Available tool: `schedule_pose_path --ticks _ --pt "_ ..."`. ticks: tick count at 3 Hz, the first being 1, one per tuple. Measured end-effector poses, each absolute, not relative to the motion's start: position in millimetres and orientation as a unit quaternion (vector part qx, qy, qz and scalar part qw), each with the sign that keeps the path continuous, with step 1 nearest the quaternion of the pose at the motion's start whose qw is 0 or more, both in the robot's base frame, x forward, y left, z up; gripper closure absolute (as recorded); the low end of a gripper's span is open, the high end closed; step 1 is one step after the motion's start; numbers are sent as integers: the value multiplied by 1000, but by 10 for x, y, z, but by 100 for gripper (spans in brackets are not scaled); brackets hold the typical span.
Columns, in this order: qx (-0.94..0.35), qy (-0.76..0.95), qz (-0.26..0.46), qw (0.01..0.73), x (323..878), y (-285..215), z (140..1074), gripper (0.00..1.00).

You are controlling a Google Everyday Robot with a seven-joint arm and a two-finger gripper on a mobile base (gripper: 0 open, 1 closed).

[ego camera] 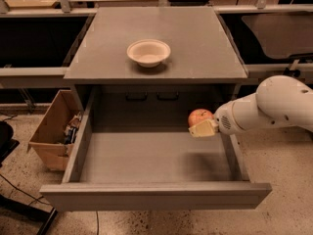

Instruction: Place apple into top drawer

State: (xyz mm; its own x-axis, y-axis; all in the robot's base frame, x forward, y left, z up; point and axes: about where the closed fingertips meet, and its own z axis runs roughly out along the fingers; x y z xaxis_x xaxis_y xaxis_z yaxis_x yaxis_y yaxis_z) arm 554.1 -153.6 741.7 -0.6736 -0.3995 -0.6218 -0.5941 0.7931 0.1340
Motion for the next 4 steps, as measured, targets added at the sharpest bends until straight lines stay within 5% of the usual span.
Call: schedule_pose_path --ticks 2,4 --pt "-308 886 190 291 5562 -1301 7266 100" --pt "-454 771 334 297 5397 -167 6584 100"
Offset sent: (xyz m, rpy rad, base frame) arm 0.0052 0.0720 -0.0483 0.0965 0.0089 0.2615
